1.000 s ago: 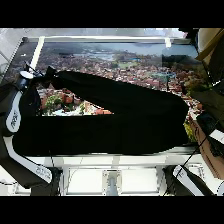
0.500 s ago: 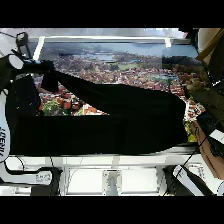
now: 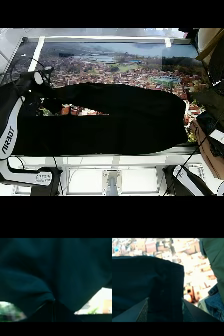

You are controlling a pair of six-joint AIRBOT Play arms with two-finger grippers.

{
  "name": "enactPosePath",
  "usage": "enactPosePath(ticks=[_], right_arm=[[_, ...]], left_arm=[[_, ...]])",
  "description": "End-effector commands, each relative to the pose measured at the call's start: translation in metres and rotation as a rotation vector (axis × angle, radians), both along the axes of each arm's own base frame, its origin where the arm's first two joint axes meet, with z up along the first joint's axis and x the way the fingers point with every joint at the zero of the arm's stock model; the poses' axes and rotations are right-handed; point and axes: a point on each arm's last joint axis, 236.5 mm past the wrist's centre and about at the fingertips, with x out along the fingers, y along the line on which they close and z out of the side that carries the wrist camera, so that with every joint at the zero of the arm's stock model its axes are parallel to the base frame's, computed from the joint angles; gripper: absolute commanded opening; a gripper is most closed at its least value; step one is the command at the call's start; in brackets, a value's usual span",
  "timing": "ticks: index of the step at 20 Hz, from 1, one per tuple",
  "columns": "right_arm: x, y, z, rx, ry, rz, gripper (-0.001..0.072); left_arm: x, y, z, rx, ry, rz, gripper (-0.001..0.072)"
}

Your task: Fold the clothes and pants, and hang the long-sleeved shirts on hangers.

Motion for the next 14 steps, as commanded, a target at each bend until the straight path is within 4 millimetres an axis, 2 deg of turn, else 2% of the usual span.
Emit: enactPosePath(ticks=[1, 2, 3, 4, 5, 7, 9, 10, 12, 14], right_arm=[[0.002, -0.002, 0.002, -0.006, -0.01, -0.004, 0.0451], [0.002, -0.001, 0.001, -0.005, -0.009, -0.003, 0.045], [0.001, -0.001, 0.001, -0.003, -0.006, -0.002, 0.045], [0.001, 0.0, 0.001, -0.002, -0.003, 0.0, 0.045], [0.001, 0.0, 0.001, -0.002, -0.003, 0.0, 0.045], [0.001, -0.001, 0.001, -0.003, -0.003, -0.001, 0.0451], [0.001, -0.001, 0.001, -0.005, -0.003, 0.0, 0.045], [0.001, -0.001, 0.001, -0.011, -0.003, 0.007, 0.0451], [0.001, -0.001, 0.001, -0.019, -0.003, 0.017, 0.0451], [0.002, -0.002, -0.002, -0.013, 0.001, 0.017, 0.045]], left_arm=[[0.003, -0.025, -0.012, -0.068, -0.027, 0.005, 0.0016], [0.01, -0.025, -0.007, -0.069, -0.063, 0.011, 0.0113], [0.016, -0.022, 0.0, -0.078, -0.094, 0.05, 0.0354], [0.021, -0.016, 0.011, -0.092, -0.122, 0.107, 0.0643], [0.026, -0.007, 0.025, -0.109, -0.165, 0.175, 0.071], [0.032, 0.02, 0.053, -0.123, -0.247, 0.296, 0.0711], [0.022, 0.058, 0.066, -0.111, -0.277, 0.439, 0.0711], [0.011, 0.075, 0.066, -0.107, -0.275, 0.501, 0.0711], [-0.022, 0.097, 0.05, -0.126, -0.235, 0.627, 0.071], [-0.051, 0.094, 0.026, -0.222, -0.17, 0.757, 0.0706]])
